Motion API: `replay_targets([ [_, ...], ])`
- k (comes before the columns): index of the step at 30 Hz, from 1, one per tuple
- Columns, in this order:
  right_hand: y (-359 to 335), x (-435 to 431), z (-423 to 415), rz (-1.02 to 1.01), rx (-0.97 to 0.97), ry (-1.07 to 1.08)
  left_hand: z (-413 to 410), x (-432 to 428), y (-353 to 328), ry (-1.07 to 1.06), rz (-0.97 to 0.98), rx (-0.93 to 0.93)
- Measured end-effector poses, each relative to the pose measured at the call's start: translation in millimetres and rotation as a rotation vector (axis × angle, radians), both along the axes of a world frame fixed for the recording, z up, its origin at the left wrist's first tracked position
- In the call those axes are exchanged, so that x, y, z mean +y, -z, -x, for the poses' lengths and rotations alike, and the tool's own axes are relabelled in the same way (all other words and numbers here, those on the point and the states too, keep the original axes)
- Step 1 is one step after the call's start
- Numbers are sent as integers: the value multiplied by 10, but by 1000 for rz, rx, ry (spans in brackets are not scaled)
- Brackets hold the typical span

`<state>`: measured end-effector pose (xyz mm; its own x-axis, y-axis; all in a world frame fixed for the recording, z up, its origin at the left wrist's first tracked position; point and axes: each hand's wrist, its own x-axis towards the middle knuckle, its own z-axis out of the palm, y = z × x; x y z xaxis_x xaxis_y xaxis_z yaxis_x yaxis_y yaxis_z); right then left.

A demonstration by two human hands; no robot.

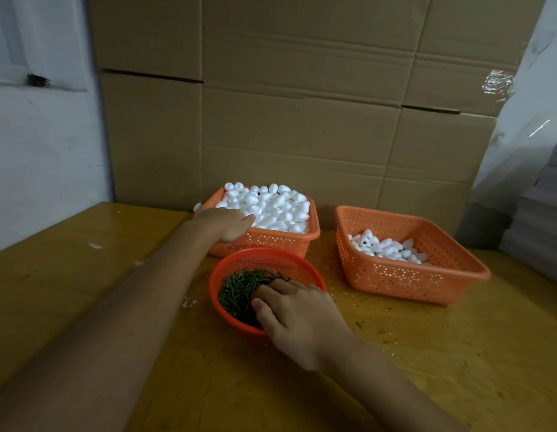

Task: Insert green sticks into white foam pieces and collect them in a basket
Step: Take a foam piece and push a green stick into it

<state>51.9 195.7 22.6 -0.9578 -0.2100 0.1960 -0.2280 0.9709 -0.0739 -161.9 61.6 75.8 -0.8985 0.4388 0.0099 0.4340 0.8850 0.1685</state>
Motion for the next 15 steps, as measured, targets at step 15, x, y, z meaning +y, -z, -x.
replay_targets([
  [15, 28, 3, 6, -2, 55, 12, 165, 95, -96, -27, 11, -24],
])
